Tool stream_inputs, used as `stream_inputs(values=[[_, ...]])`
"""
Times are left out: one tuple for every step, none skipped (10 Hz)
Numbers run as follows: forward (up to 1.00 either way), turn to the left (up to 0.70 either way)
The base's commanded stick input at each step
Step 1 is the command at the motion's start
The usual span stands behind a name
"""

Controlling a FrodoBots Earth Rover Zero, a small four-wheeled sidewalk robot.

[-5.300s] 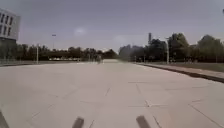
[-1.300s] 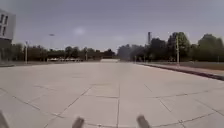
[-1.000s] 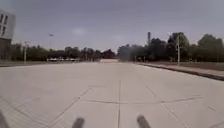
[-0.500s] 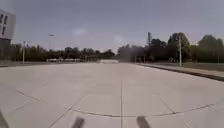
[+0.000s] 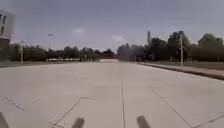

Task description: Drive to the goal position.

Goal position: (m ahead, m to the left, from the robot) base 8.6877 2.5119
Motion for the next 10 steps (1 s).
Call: stream_inputs(values=[[0.7, 0.0], [0.7, 0.0], [0.7, 0.0], [0.7, 0.0], [0.7, 0.0], [0.7, 0.0], [0.7, 0.0], [0.7, 0.0], [0.7, 0.0], [0.7, 0.0]])
